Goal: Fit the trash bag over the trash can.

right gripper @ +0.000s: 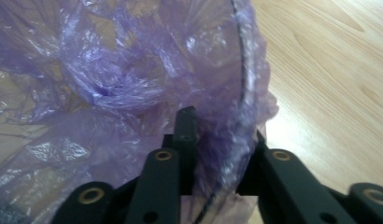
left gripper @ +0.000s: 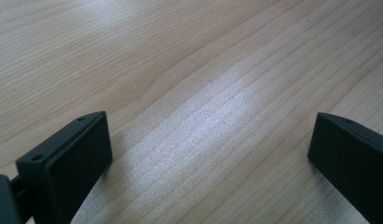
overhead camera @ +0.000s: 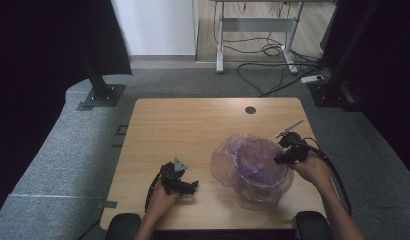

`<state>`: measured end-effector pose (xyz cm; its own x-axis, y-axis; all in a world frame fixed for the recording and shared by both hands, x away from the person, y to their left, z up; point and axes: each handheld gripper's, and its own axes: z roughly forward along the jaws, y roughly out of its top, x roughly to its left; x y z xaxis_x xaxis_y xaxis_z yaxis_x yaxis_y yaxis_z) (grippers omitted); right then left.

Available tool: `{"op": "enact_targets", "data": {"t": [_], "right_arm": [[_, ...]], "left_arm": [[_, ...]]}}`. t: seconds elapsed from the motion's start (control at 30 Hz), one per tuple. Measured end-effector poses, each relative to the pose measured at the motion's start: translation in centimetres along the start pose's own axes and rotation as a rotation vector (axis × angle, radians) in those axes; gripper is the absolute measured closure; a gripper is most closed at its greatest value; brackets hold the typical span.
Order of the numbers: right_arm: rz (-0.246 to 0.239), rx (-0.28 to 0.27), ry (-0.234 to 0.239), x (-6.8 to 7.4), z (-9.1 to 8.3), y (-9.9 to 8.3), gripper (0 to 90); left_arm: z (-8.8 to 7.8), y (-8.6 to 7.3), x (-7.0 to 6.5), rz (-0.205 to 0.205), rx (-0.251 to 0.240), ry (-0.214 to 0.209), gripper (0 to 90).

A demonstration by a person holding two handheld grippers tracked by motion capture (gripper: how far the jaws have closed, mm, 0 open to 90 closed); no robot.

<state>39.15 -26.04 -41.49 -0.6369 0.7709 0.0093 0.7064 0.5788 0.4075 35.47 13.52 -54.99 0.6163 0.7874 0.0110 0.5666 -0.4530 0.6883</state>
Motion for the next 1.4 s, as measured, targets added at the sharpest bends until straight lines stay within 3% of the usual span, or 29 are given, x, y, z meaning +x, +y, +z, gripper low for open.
{"op": "enact_targets", "data": {"t": [0.1, 0.17, 0.23, 0.37, 0.57, 0.63, 0.73, 0.8, 0.9, 1.03, 1.07, 1.13, 1.2, 1.3, 1.4], "right_arm": [[-0.025, -0.011, 0.027, -0.9, 0.6, 1.2, 72.1], [-0.048, -0.041, 0.001, -1.4, 0.9, 2.0, 53.0], [-0.037, -0.071, -0.007, -1.9, 1.2, 2.5, 32.1], [-0.029, -0.135, -0.001, -2.3, 0.1, 2.4, 15.0], [-0.02, -0.216, -0.018, -2.3, -3.3, 1.5, 16.0], [-0.008, -0.24, -0.047, -2.3, -4.1, 1.4, 30.1], [-0.041, -0.274, -0.057, -1.6, -4.3, 1.4, 53.3], [-0.068, -0.238, -0.058, -0.8, -3.4, 1.7, 61.1], [-0.046, -0.113, -0.066, -0.3, -1.2, 2.1, 67.5], [-0.039, -0.072, -0.034, -0.4, 0.7, 2.3, 68.8], [-0.04, -0.072, -0.029, -0.5, 0.8, 2.3, 64.0], [-0.036, -0.103, -0.038, -0.7, 0.5, 2.3, 34.6], [-0.041, -0.156, -0.028, -1.0, 0.0, 2.3, 15.3], [-0.059, -0.19, -0.05, -1.0, -0.8, 2.2, 0.0], [-0.069, -0.217, -0.045, -1.0, -1.6, 2.0, 0.0]], "left_arm": [[0.0, 0.0, 0.0, 0.0, 0.0, 0.001, 0.0], [0.0, 0.0, 0.0, 0.0, 0.0, 0.001, 0.0], [0.0, 0.0, 0.0, 0.0, 0.0, 0.001, 0.0], [0.0, 0.0, 0.0, 0.0, 0.0, 0.001, 0.0], [0.0, 0.0, 0.0, 0.0, 0.0, 0.0, 0.0], [0.0, 0.0, 0.0, 0.0, 0.0, 0.0, 0.0], [0.0, 0.0, 0.0, 0.0, 0.0, 0.0, 0.0], [0.0, 0.0, 0.0, 0.0, 0.0, 0.0, 0.0], [0.0, 0.0, 0.0, 0.0, 0.0, 0.001, 0.0], [0.0, 0.0, 0.0, 0.0, 0.0, 0.001, 0.0], [0.0, 0.0, 0.0, 0.0, 0.0, 0.0, 0.0], [0.0, 0.0, 0.0, 0.0, 0.0, 0.0, 0.0], [0.0, 0.0, 0.0, 0.0, 0.0, 0.0, 0.0], [0.0, 0.0, 0.0, 0.0, 0.0, 0.001, 0.0], [0.0, 0.0, 0.0, 0.0, 0.0, 0.001, 0.0]]}}
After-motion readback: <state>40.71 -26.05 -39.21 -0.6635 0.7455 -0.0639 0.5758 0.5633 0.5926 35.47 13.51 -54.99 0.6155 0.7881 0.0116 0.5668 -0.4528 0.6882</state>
